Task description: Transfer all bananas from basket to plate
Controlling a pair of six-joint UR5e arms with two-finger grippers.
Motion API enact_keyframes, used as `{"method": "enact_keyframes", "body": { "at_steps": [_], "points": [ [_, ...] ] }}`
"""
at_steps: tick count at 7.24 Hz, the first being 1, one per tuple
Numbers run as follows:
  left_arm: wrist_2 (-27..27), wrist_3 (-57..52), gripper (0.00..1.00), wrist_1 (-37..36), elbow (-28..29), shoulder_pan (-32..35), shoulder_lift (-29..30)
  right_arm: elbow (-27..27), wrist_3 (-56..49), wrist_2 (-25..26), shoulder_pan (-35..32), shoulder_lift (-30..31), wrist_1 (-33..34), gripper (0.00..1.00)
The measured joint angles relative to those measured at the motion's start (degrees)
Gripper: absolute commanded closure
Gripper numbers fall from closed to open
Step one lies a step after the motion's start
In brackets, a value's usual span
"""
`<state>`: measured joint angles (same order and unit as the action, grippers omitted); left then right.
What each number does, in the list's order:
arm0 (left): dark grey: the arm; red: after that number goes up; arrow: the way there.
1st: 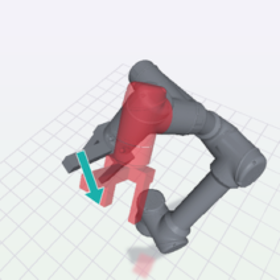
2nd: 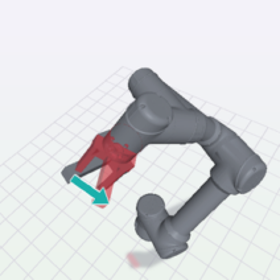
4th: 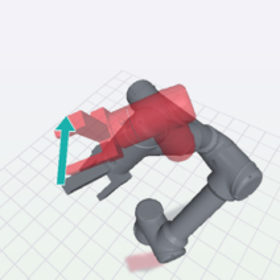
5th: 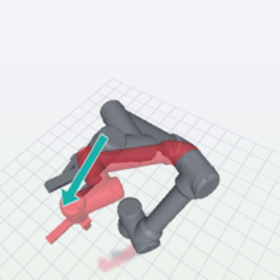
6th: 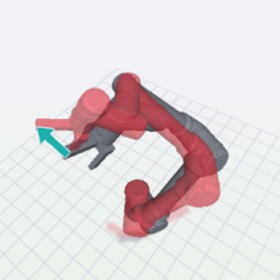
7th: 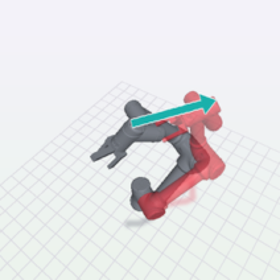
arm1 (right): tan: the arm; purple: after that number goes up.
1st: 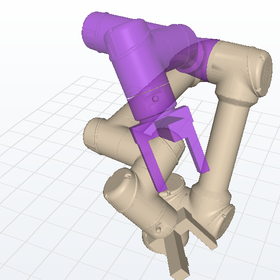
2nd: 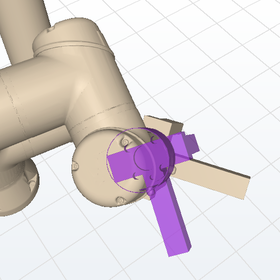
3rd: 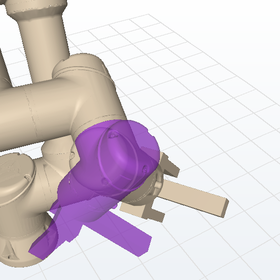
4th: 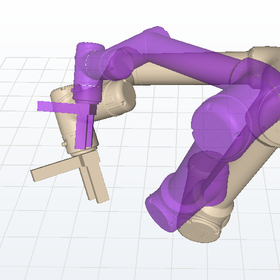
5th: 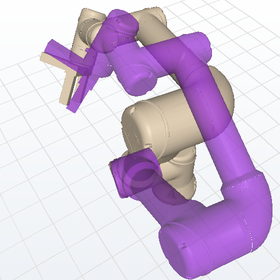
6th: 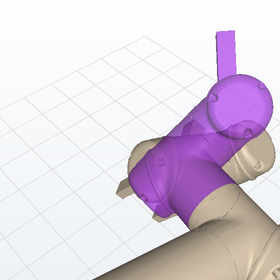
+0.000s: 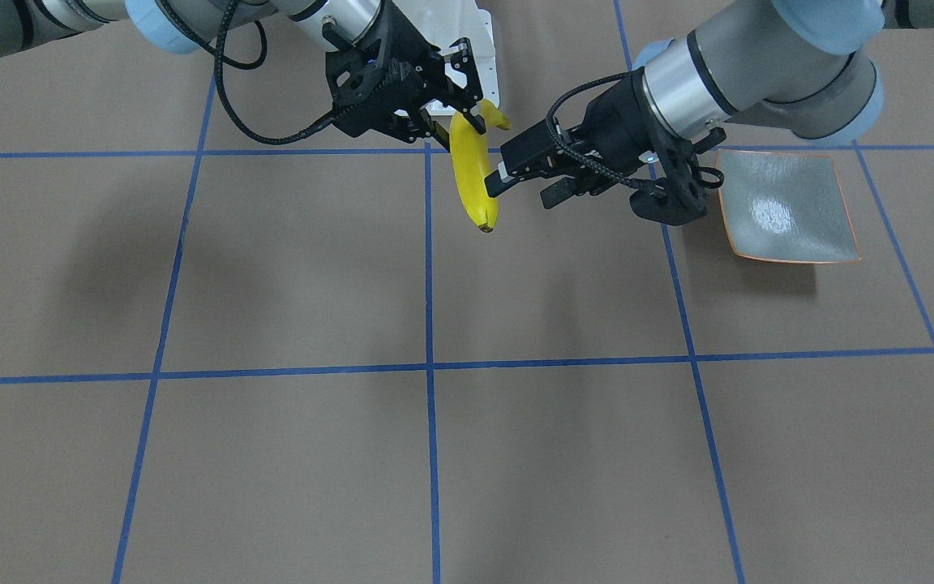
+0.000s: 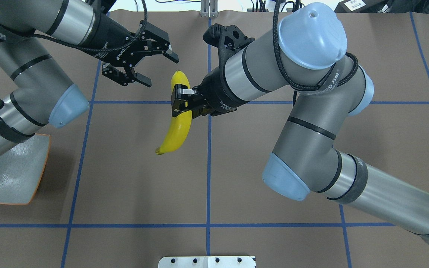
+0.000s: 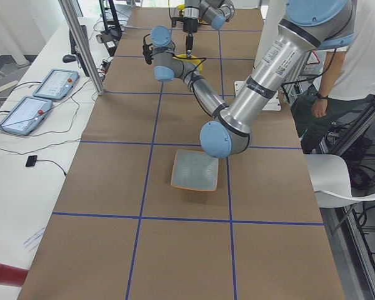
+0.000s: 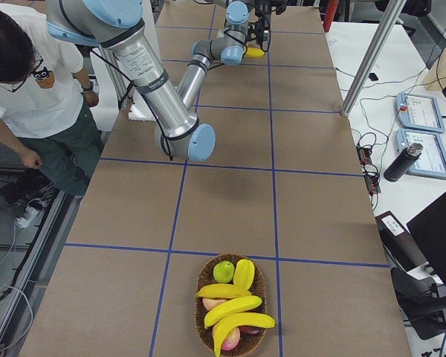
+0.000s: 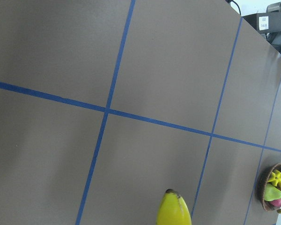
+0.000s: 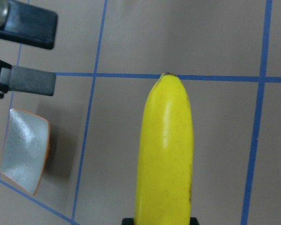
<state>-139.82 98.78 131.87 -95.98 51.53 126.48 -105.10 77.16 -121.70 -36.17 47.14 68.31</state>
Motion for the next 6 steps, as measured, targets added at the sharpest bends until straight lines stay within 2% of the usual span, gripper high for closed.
{"method": "enact_keyframes", "body": {
  "at_steps": [2,5,6],
  "points": [
    [1.04,1.73,0.03,0.60,-0.46,-1.47,0.00,1.56,0.87,0.05,0.04,-1.68,-0.60,1.00],
    [1.21,3.80,0.19,1.54,-0.97,-2.25,-0.48,1.78,1.91,0.06,-0.05,-2.29,-0.80,1.00],
    [1.21,3.91,0.37,1.60,-0.99,-2.28,-0.63,1.65,2.14,0.06,-0.07,-2.31,-0.81,1.00]
  ]
}}
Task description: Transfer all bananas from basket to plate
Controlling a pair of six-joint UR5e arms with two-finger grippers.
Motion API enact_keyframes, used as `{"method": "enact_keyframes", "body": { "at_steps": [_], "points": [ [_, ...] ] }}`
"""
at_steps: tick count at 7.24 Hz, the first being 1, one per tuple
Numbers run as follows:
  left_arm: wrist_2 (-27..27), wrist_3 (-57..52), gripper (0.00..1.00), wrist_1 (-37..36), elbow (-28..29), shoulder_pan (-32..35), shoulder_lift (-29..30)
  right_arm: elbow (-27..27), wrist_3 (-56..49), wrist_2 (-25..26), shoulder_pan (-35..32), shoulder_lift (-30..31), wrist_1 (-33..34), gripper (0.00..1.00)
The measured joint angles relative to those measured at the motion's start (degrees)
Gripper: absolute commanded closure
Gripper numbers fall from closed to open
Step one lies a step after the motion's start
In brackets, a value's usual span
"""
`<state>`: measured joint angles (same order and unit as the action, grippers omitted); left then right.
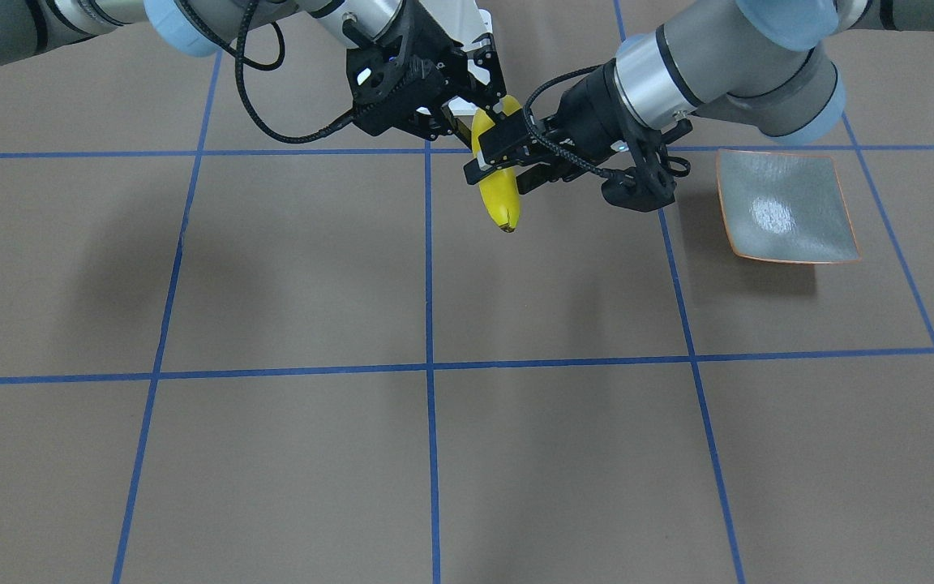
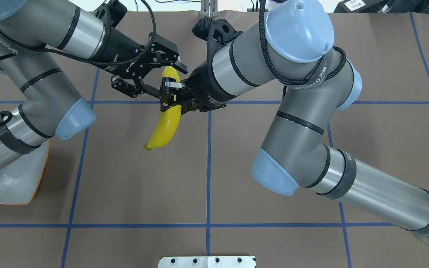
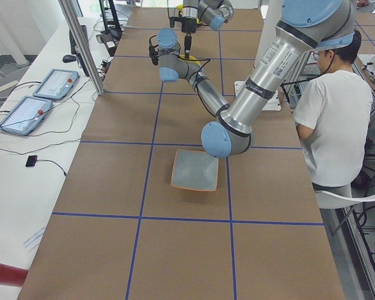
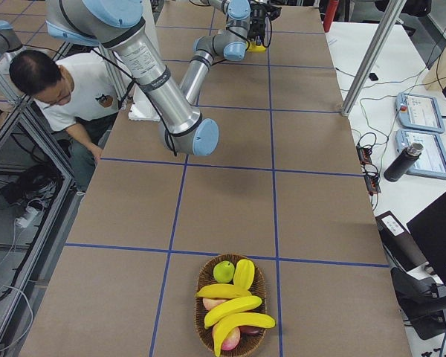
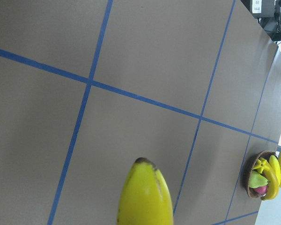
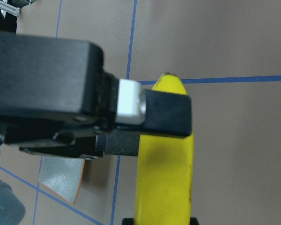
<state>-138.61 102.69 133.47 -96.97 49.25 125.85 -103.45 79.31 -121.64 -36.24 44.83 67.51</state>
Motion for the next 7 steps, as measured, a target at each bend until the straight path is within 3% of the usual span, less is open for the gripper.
{"method": "enact_keyframes", "body": {
  "at_steps": [1,3,4,5,7],
  "points": [
    [0.02,0.06,0.51,0.03,0.01,-0.02,-0.04,-0.04,0.23,-0.01,0.00,0.01,-0.01,1.00],
    [0.19,0.13,1.00,0.03,0.03,-0.03,-0.04,-0.08,0.39,-0.03,0.02,0.02,-0.08,1.00],
    [0.23,0.13,1.00,0.04,0.03,-0.03,-0.04,-0.08,0.40,-0.03,0.01,0.05,-0.40,0.41],
    [0.25,0.16,1.00,0.05,0.02,-0.03,-0.05,-0.07,0.41,-0.02,0.02,0.10,-0.87,0.00],
    [0.27,0.79,1.00,0.12,0.03,-0.03,-0.13,-0.11,0.43,-0.02,-0.06,0.25,-1.41,0.00]
  ]
}}
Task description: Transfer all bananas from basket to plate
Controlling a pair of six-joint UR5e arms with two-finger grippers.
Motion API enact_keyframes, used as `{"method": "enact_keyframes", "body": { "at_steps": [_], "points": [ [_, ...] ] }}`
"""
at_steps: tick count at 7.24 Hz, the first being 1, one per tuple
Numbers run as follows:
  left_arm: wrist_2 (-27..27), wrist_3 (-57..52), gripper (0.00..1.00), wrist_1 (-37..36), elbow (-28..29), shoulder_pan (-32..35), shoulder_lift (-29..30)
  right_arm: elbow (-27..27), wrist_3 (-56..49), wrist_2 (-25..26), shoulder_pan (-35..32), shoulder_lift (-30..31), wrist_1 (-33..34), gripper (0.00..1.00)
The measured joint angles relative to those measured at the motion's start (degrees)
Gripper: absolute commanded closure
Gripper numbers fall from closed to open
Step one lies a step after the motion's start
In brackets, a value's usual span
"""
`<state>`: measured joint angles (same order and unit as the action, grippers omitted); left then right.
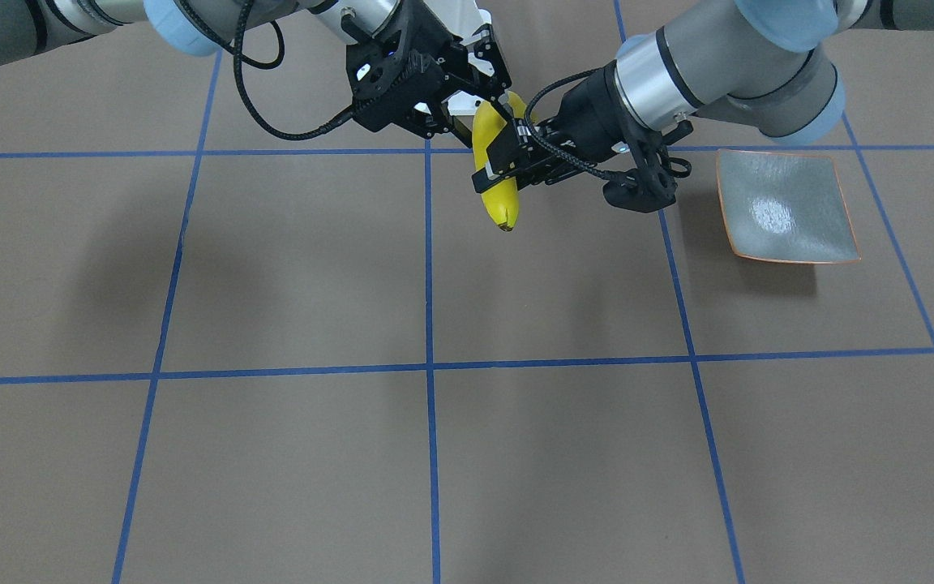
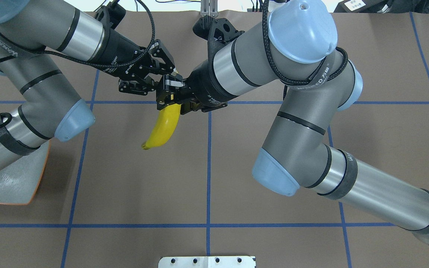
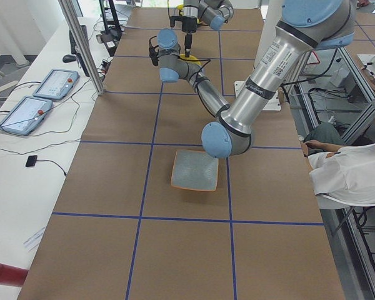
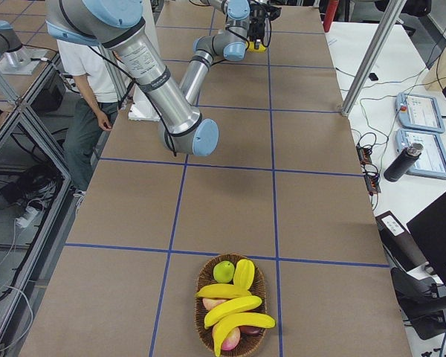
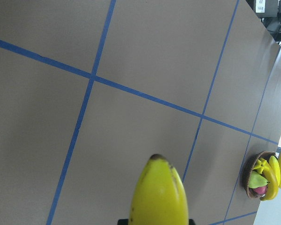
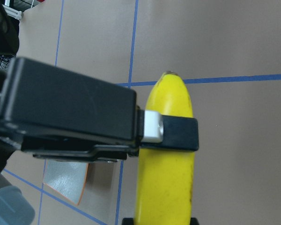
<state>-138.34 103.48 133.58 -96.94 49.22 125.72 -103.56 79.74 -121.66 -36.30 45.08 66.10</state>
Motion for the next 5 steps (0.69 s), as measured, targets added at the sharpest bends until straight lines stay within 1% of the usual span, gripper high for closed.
{"method": "enact_keyframes", "body": {
  "at_steps": [2,5],
  "points": [
    [-0.16,0.54,1.00,0.06,-0.48,0.23,-0.67,-0.94,0.23,-0.11,-0.40,1.34,-1.21,0.00],
    [-0.58,-1.52,1.00,-0.16,-3.68,1.52,-7.50,-4.85,0.44,-0.25,-2.08,8.43,-3.98,0.00]
  ]
}}
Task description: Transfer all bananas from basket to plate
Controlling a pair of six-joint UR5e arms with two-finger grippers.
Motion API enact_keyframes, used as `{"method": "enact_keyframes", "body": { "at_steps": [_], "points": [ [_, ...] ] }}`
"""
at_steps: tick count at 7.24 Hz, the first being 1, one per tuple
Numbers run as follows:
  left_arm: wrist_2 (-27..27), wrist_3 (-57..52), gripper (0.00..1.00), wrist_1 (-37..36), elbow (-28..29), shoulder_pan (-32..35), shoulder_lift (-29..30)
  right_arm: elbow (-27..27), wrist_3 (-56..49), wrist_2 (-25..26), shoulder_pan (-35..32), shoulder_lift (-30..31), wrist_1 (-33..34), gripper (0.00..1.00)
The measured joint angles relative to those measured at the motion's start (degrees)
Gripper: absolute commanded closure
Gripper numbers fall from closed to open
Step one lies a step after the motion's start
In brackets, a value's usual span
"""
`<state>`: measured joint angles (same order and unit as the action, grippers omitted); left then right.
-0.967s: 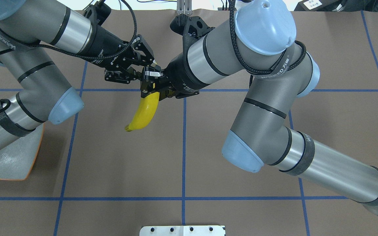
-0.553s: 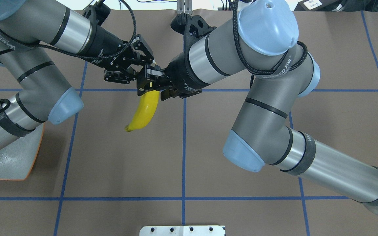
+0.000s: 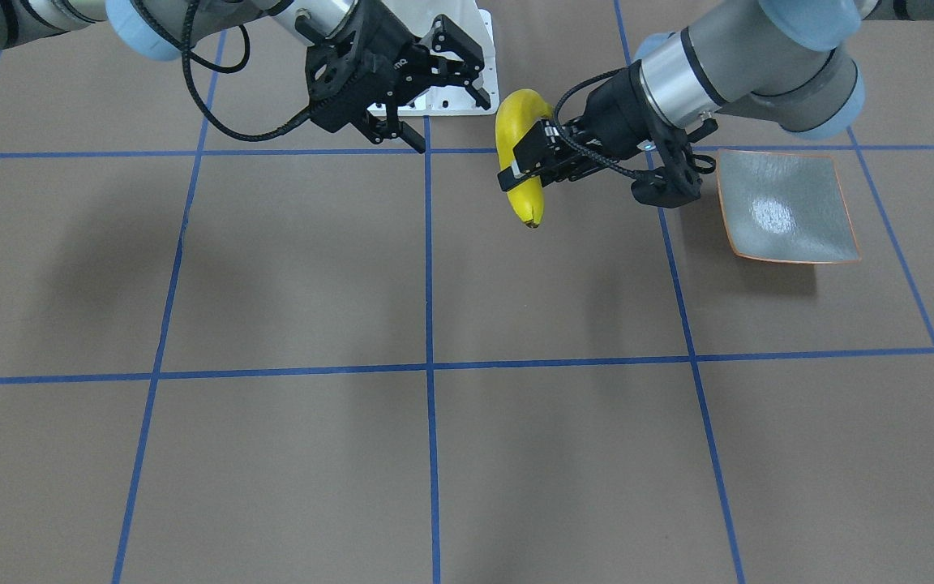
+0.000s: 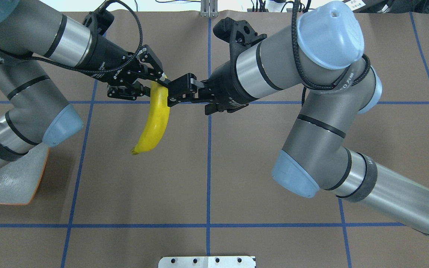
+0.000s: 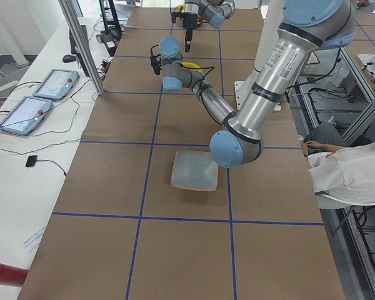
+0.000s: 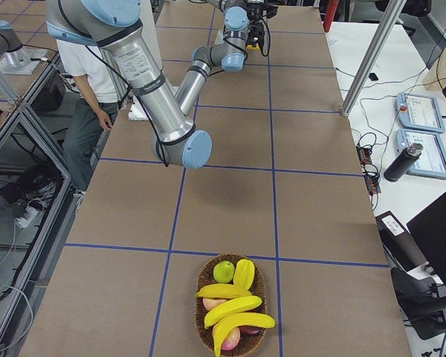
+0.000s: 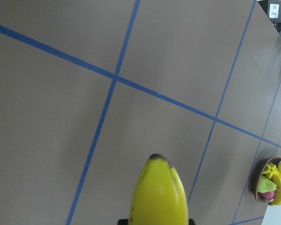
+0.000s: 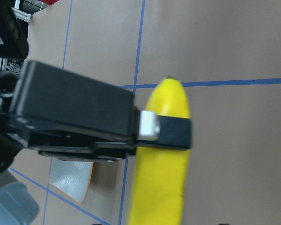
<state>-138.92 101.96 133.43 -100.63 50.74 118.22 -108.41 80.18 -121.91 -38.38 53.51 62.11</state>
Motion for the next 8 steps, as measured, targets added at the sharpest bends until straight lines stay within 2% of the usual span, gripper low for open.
{"method": "enact_keyframes", "body": {
  "at_steps": [1,5,8],
  "points": [
    [-0.02,-1.93,1.00,-0.06,-0.48,1.67,-3.07,-0.46,0.11,0.12,-0.81,1.94,-0.24,0.00],
    [1.32,-14.28,1.00,-0.32,-2.34,10.28,-22.39,-0.52,0.18,2.02,-2.88,7.89,-0.10,0.00],
    [6.48,-28.10,1.00,-2.21,-1.97,11.00,-29.94,0.39,0.18,3.43,-2.97,9.62,-0.21,0.00]
  ]
}}
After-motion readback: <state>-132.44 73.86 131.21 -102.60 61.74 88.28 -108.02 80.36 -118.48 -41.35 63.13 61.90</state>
